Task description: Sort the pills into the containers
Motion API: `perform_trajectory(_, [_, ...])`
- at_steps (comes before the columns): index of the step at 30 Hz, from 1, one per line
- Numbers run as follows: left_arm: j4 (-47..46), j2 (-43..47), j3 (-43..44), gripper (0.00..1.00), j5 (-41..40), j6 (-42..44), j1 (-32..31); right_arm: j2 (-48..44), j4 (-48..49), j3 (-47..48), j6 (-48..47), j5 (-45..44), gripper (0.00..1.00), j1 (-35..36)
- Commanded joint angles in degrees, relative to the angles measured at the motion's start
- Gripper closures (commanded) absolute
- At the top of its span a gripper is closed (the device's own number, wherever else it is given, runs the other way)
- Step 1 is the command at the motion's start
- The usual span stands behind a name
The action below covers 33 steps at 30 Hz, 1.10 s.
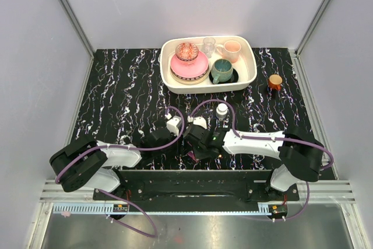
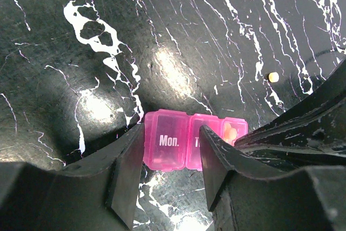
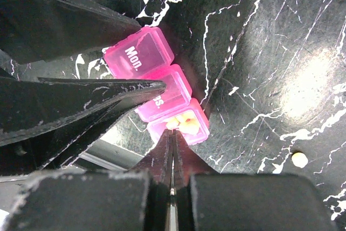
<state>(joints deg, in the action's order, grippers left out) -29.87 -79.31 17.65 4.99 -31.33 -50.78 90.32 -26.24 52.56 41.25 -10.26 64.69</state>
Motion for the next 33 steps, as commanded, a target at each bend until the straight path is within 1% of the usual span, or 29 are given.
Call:
perform_trajectory(1, [6.3, -2.3, -0.5, 0.53, 0.9, 2.2, -0.7, 5.0, -8.2, -3.1, 0.8, -1.3, 1.0, 1.2])
perform_trajectory(25, [6.0, -3.2, 0.0, 0.53, 1.2, 2.2, -0.8, 10.1, -8.2, -3.7, 3.4, -2.0, 1.0, 2.3])
perform_trajectory(33, [5.9, -3.5, 0.0, 0.53, 1.3, 2.2, -0.8, 9.8, -9.3, -3.9, 4.5, -2.7, 1.0, 2.4])
